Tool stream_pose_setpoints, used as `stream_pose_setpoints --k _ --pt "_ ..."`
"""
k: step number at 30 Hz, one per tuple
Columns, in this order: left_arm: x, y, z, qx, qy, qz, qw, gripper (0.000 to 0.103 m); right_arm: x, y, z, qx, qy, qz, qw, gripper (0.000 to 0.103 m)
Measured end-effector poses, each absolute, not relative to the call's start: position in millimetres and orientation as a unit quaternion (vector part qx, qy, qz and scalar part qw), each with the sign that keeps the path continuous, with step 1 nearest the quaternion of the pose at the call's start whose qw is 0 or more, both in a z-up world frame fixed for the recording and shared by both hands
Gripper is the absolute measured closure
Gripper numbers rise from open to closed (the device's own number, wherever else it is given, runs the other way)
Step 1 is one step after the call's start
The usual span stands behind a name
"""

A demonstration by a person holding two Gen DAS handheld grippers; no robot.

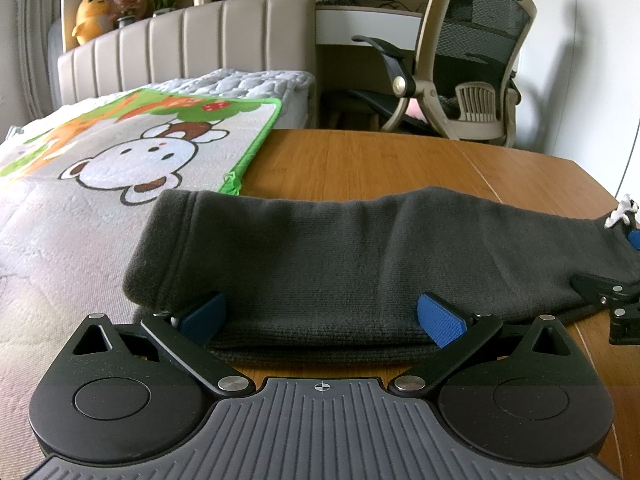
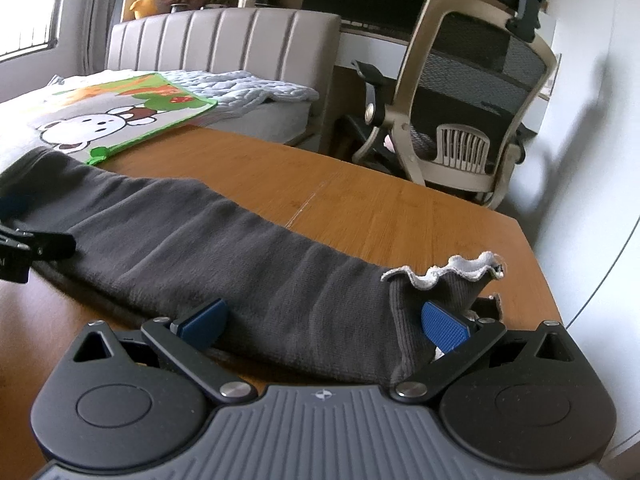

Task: Fold clothes

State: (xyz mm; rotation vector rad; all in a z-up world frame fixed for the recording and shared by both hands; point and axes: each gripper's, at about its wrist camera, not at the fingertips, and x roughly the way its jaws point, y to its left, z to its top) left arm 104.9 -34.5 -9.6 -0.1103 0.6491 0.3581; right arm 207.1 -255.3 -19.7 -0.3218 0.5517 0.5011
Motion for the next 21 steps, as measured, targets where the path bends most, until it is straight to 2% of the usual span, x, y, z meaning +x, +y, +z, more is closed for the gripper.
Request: stream_pose_setpoints --k 6,13,19,21 --pt "105 -32 -9 -0.070 0.312 0.173 0.932 0.000 207 -255 -20 -0.154 0.270 0.240 0.920 0.000" --pt "86 -6 -6 -0.169 0.282 0.135 0.935 0.000 225 -260 -16 -0.107 0.311 0.263 0.907 0.000" --pt "94 -10 -1 -0.138 0.320 0.117 0.930 0.000 228 -281 -9 -0.068 0.328 0.321 0.886 0.000" --pt "92 -13 8 -0.160 0.314 0.087 0.932 0.000 229 -289 -6 -0.053 0.333 0.339 0.878 0.000"
